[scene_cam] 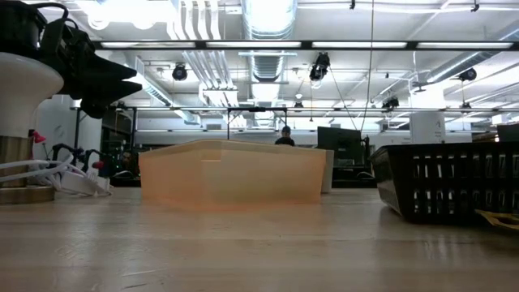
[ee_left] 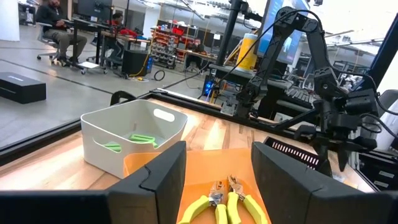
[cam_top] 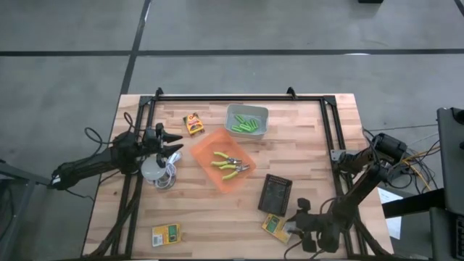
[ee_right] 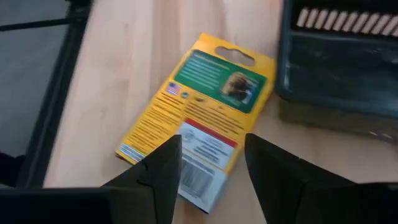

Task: Pick & Place School Supplies
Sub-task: Put the yellow crayon box into the black bin

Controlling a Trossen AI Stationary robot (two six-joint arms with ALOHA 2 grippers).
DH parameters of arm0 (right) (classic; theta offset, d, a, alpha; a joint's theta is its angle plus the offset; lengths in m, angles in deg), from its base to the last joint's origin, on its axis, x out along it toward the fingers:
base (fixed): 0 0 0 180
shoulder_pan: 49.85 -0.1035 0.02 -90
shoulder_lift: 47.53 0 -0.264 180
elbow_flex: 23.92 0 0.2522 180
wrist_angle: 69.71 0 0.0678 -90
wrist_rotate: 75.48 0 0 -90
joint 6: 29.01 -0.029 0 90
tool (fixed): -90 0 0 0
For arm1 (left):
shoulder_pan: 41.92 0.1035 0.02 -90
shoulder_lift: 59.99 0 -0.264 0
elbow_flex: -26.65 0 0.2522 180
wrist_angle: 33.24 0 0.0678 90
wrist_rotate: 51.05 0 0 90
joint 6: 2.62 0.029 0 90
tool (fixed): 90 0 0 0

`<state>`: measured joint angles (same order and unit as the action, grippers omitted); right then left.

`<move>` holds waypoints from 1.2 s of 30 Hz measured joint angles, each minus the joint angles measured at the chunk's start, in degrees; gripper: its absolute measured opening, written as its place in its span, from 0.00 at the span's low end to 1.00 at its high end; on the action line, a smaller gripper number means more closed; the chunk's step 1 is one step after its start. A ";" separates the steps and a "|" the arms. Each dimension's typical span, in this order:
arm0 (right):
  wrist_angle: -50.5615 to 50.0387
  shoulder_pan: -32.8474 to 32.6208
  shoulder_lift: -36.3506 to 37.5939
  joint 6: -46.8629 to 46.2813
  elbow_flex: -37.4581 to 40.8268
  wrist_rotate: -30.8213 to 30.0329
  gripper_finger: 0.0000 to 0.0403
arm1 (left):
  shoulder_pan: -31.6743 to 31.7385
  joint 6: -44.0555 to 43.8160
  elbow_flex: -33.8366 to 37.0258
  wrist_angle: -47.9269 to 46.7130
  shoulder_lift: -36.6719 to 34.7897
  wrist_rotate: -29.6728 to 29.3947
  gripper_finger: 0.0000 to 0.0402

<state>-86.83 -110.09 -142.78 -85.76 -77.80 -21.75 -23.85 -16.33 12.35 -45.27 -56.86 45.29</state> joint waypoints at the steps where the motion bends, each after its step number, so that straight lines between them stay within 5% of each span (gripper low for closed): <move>1: -1.01 0.02 0.05 -0.85 0.00 0.02 0.41 | 0.00 0.00 0.00 -0.01 0.00 -0.04 0.47; 15: -4.51 0.02 0.05 -5.62 0.04 -2.81 0.25 | 0.01 0.00 0.00 -0.01 0.00 -0.01 0.47; 27: -5.26 0.05 -0.12 -4.83 0.15 -1.27 0.08 | 0.02 0.00 0.00 -0.01 0.00 -0.01 0.47; 36: -4.89 0.00 -0.12 -3.32 0.15 3.19 0.04 | 0.01 0.00 0.00 -0.01 0.00 -0.01 0.47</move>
<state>-91.72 -110.10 -142.91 -89.08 -77.64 -18.56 -23.84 -16.33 12.35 -45.28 -56.86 45.28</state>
